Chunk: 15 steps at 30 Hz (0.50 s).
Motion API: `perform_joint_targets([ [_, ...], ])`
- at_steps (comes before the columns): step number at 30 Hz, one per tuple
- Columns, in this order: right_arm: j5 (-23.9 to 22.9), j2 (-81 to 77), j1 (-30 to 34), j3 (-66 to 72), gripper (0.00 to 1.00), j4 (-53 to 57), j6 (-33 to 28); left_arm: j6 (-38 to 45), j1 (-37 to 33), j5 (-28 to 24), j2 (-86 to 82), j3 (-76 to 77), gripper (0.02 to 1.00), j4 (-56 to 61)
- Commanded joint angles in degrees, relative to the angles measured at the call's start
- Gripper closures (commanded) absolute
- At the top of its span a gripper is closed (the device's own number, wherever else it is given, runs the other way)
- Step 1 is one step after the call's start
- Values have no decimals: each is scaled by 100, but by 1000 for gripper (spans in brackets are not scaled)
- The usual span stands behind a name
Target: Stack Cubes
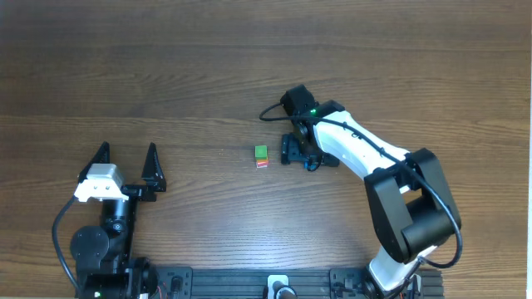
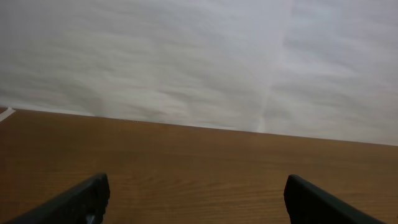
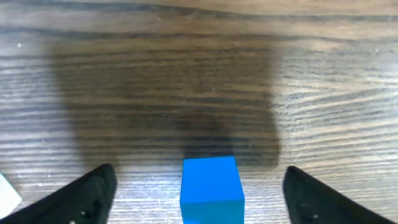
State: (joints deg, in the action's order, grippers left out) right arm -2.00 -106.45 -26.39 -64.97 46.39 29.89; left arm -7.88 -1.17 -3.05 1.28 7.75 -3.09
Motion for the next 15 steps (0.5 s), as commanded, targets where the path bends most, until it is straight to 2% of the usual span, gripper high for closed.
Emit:
perform_joint_targets([
  [1,24,-92,52,28,240,-20,50,98,-35,-44,-50,-44,112,37],
  [6,24,-129,52,28,327,-26,50,98,-35,-44,-50,-44,112,37],
  [8,26,-129,52,28,432,-37,50,98,-35,-44,-50,-44,112,37],
  [11,50,-129,52,28,522,-33,48,98,-35,-44,-50,-44,112,37],
  [15,92,-129,52,28,566,-28,46,98,-35,-44,-50,-44,112,37],
])
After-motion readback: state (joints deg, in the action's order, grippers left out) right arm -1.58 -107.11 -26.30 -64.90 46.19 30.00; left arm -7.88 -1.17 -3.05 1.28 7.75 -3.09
